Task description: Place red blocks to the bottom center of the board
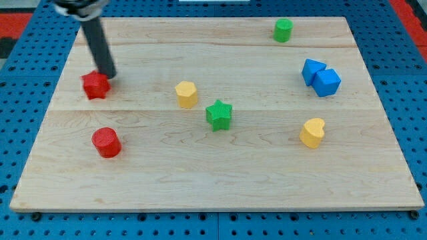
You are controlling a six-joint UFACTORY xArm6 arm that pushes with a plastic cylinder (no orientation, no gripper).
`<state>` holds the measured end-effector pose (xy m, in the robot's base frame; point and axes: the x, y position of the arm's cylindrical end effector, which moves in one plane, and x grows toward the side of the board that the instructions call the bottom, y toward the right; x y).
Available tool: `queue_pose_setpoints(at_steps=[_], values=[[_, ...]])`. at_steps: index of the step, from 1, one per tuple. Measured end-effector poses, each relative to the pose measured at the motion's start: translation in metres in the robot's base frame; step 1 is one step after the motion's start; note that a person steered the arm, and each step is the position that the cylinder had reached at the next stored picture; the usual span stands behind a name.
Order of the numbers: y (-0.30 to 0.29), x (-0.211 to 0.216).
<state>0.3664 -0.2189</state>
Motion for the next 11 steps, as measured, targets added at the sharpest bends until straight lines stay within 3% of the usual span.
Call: queue_pose_setpoints(at_steps=[3, 5, 7, 9, 11], values=[[-0.042, 0.073], [-0.011, 0.128], [0.052, 0.156], [0.109, 0.172], [0.12, 0.173]])
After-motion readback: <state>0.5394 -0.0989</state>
